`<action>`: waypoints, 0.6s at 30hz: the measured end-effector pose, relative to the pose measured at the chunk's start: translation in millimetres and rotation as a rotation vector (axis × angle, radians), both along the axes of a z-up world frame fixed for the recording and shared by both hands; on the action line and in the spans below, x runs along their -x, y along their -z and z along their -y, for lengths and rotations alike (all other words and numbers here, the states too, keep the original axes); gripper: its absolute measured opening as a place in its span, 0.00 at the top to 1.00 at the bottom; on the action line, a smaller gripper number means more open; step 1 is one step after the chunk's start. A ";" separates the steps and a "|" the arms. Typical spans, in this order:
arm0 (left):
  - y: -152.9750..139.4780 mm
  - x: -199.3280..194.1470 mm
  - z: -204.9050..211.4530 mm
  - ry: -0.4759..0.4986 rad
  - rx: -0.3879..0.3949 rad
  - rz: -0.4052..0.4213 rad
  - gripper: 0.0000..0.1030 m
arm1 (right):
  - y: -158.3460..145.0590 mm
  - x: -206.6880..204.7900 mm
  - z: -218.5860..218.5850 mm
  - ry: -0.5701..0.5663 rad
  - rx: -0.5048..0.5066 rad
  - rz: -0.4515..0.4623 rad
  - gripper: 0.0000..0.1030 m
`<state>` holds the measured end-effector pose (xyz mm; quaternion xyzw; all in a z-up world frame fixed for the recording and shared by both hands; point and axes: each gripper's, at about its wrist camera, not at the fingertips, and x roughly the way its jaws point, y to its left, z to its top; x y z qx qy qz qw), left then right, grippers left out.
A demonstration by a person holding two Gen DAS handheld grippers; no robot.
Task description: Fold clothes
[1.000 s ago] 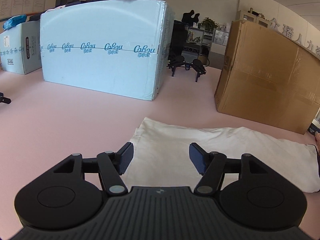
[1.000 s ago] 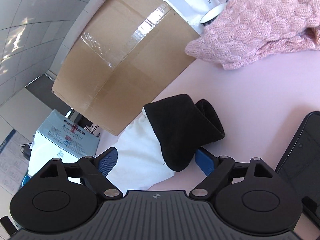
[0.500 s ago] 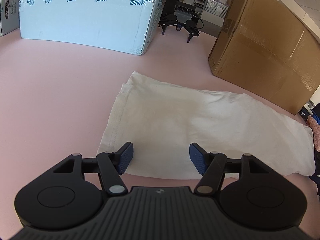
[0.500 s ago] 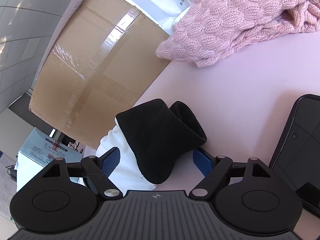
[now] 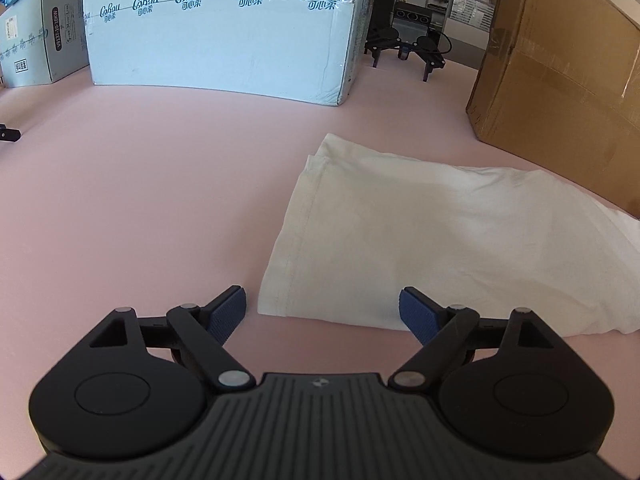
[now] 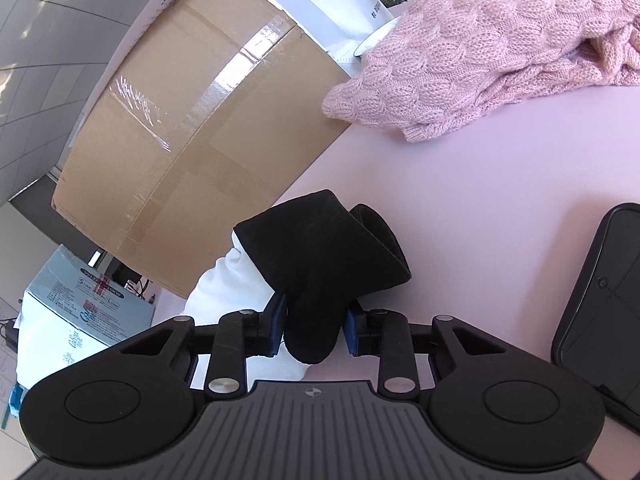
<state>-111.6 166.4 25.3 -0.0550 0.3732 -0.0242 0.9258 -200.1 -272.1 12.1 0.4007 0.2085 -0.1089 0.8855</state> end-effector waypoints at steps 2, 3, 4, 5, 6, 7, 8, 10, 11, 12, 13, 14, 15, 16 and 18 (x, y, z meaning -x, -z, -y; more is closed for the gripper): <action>0.9 1.7 -0.9 0.002 -0.004 0.001 0.20 | -8.0 -1.4 -6.3 0.006 0.043 0.016 0.79; 1.0 2.4 -1.8 -0.003 -0.005 0.002 0.20 | -13.8 -2.4 -10.4 0.008 0.070 0.027 0.80; 1.1 3.1 -3.1 -0.008 -0.003 0.003 0.20 | -19.4 -3.9 -14.3 0.008 0.095 0.034 0.81; 1.0 3.5 -4.7 -0.012 0.003 0.003 0.20 | -24.8 -5.4 -18.3 0.009 0.119 0.041 0.81; 0.9 3.8 -5.9 -0.013 0.009 0.004 0.20 | -32.1 -8.7 -24.0 0.006 0.147 0.045 0.82; 0.7 4.7 -7.8 -0.015 0.017 0.005 0.20 | -36.3 -10.8 -27.1 0.005 0.161 0.048 0.82; 0.7 5.5 -8.7 -0.015 0.020 0.007 0.20 | -39.9 -12.7 -29.6 0.004 0.171 0.051 0.83; 0.7 7.5 -9.2 -0.014 0.019 0.010 0.20 | -49.6 -17.7 -36.7 -0.001 0.194 0.066 0.83; 0.6 8.6 -9.3 -0.014 0.018 0.012 0.20 | -52.7 -19.3 -39.0 -0.003 0.202 0.071 0.83; 0.5 8.8 -8.9 -0.013 0.017 0.012 0.20 | -57.0 -21.9 -42.5 -0.007 0.213 0.076 0.83; 0.4 9.1 -8.6 -0.011 0.017 0.013 0.20 | -62.6 -25.6 -47.8 -0.018 0.230 0.082 0.84; 0.1 9.4 -8.6 -0.010 0.019 0.014 0.20 | -66.3 -28.2 -51.5 -0.026 0.241 0.086 0.84; -0.3 9.7 -9.9 -0.012 0.028 0.014 0.20 | -69.5 -30.6 -55.0 -0.033 0.251 0.089 0.84; -0.9 10.3 -12.8 -0.017 0.044 0.015 0.20 | -73.7 -33.8 -59.7 -0.044 0.265 0.096 0.84; -0.6 7.1 -17.1 -0.026 0.068 0.015 0.20 | -80.6 -40.4 -68.9 -0.064 0.287 0.107 0.84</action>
